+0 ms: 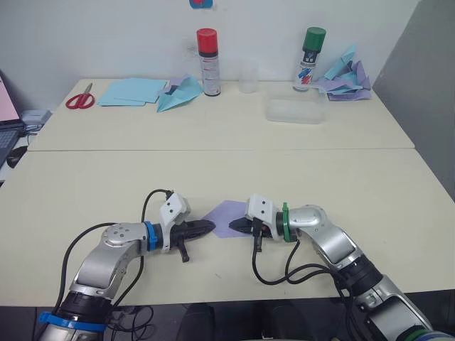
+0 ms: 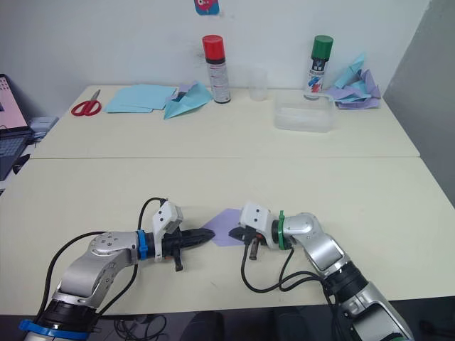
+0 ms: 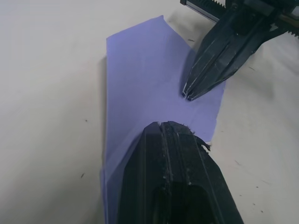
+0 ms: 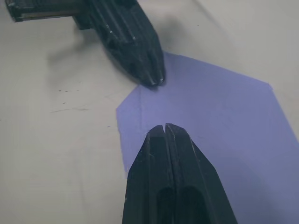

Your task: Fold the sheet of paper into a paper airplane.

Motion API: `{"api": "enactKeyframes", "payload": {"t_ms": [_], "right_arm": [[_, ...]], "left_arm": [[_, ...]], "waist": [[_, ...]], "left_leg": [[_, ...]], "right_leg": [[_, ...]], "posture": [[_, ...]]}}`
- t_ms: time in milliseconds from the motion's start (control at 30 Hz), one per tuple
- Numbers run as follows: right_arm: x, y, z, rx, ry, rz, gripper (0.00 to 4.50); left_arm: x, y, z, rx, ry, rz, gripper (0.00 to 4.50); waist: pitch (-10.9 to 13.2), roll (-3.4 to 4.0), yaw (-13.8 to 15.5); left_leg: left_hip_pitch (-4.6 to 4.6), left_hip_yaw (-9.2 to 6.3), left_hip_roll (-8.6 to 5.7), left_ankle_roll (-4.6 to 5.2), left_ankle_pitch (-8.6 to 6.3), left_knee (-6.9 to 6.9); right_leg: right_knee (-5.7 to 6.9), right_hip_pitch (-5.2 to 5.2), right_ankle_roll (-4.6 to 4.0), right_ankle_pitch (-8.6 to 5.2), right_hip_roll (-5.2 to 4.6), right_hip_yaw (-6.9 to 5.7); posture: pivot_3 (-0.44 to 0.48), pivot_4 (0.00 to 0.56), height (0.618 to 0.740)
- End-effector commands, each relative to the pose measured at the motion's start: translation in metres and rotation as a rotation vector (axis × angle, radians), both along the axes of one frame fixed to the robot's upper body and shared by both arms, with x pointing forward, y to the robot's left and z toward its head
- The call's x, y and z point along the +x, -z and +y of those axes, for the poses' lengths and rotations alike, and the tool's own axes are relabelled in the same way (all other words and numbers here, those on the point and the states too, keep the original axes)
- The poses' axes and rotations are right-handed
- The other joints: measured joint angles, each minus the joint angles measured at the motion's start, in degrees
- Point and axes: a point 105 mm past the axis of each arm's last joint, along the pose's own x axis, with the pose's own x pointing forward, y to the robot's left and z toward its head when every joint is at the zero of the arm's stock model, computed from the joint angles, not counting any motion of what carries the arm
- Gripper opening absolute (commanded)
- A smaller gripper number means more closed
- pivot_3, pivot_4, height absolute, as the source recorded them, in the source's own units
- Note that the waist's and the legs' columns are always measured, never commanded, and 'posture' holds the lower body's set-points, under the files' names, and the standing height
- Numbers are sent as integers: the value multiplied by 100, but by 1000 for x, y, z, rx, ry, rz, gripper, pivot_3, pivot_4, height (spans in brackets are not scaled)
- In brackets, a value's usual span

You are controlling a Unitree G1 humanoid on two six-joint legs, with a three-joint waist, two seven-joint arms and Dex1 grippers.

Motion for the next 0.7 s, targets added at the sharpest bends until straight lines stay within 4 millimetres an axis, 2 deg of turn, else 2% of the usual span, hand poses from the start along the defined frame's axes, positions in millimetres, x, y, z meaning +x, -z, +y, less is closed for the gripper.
{"api": "enactKeyframes", "payload": {"t_ms": [33,200,367,467,700], "right_arm": [[8,-30,-5,103,72,-1,588],[12,-48,-23,179,186,128,2426],[17,-44,-47,177,344,350,4302],[20,-37,-50,177,426,495,4433],[20,-36,-29,230,417,685,4433]], "left_arm": [[-9,24,1,72,23,53,0],[-12,30,3,81,16,61,0],[-11,29,2,67,9,64,0],[-11,29,3,68,11,65,0],[-9,26,4,67,9,60,0]], "waist": [[-1,1,1],[-10,12,2],[-17,17,1],[-20,23,-5],[-28,36,-9]], "left_leg": [[1,0,0,0,0,0],[4,2,-1,0,0,0],[7,3,-1,0,0,-1],[9,5,-2,0,0,-1],[8,4,-1,1,0,-3]], "right_leg": [[0,1,0,0,-1,0],[-1,4,0,0,-7,2],[0,6,0,0,-11,2],[1,6,0,0,-11,5],[2,5,1,0,-7,4]], "posture": [[0,150,740],[0,150,740],[0,150,740],[0,150,740],[0,150,740]]}}
